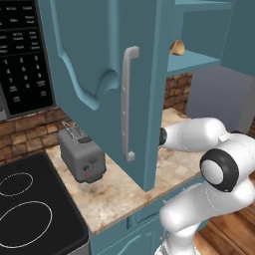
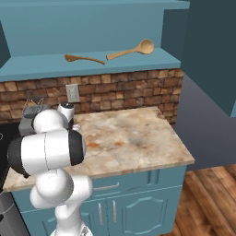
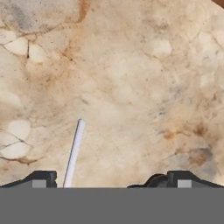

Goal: Organize the utensils by type. Pick up the wooden spoons from the counter and place them in the open cabinet. Then pick up the metallic utensils from the counter and place them in the open drawer.

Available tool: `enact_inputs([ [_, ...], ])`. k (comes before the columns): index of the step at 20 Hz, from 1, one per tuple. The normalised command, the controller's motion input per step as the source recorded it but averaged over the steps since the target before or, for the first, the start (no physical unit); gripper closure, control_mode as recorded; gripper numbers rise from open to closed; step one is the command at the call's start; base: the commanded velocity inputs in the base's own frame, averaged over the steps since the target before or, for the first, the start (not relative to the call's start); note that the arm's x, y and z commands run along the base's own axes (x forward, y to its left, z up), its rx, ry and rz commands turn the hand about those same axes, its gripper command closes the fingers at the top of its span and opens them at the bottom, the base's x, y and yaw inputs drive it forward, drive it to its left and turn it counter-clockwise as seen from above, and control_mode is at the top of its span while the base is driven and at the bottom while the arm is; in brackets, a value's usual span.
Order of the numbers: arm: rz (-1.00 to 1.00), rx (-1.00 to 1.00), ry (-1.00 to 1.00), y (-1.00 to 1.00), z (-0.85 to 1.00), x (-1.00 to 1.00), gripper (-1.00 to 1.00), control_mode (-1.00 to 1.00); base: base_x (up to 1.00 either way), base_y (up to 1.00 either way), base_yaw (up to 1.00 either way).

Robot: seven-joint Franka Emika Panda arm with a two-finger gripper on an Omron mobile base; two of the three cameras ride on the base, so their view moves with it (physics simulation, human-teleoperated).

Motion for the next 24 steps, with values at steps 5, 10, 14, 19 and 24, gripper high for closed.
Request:
enact_inputs([
  [5, 0.0, -0.04, 0.0, 0.0, -0.43, 0.05, -1.0, -1.0, 0.0, 0.0, 0.0],
  [10, 0.0, -0.02, -0.02, -0.01, -0.22, 0.16, -1.0, -1.0, 0.0, 0.0, 0.0],
  [14, 0.0, -0.01, -0.03, -0.03, -0.11, 0.29, -1.0, -1.0, 0.0, 0.0, 0.0],
  [19, 0.0, -0.06, -0.04, -0.01, -0.31, 0.27, -1.0, -1.0, 0.0, 0.0, 0.0],
  [24, 0.0, -0.11, -0.12, 0.0, -0.44, 0.24, -1.0, -1.0, 0.0, 0.0, 0.0],
])
